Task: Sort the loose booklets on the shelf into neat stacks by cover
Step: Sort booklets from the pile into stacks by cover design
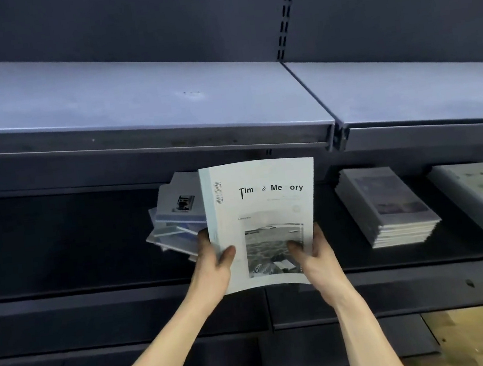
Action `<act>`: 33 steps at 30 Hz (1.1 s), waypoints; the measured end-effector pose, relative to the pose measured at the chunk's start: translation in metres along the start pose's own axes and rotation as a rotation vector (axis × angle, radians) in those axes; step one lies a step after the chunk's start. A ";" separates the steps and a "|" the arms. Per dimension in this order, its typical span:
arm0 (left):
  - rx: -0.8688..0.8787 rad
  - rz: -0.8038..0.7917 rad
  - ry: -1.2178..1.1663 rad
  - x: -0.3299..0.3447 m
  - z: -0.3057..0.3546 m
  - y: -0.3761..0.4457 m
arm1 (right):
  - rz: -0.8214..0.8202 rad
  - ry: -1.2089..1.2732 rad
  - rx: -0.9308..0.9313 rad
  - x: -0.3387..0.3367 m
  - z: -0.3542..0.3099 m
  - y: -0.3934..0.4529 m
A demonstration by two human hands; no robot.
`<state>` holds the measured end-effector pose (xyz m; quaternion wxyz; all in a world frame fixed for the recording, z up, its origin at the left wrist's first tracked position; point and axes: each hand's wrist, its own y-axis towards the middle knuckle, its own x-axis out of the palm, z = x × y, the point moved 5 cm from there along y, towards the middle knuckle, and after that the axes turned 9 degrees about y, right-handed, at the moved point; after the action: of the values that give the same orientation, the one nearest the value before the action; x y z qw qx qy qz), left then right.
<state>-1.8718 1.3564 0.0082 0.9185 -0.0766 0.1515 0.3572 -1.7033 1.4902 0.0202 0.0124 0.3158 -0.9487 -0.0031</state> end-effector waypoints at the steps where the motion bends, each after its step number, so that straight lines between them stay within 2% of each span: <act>1: 0.018 0.013 0.000 0.000 0.003 -0.001 | -0.007 0.012 -0.006 -0.002 0.000 0.001; 8: 0.105 0.005 0.012 0.014 0.022 -0.011 | -0.003 0.075 -0.058 -0.026 -0.006 0.002; 17: 0.092 -0.063 0.044 0.069 0.034 -0.007 | 0.052 0.148 -0.073 -0.076 -0.003 0.007; 26: 0.089 -0.017 0.070 0.102 0.052 -0.003 | 0.063 0.171 -0.121 -0.104 0.002 0.019; 33: -0.024 -0.015 0.143 0.120 0.033 0.002 | 0.025 0.130 -0.073 -0.113 0.024 0.022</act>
<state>-1.7816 1.4419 -0.0011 0.9070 -0.1141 0.2117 0.3457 -1.6271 1.5753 -0.0056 0.0858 0.3026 -0.9491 -0.0170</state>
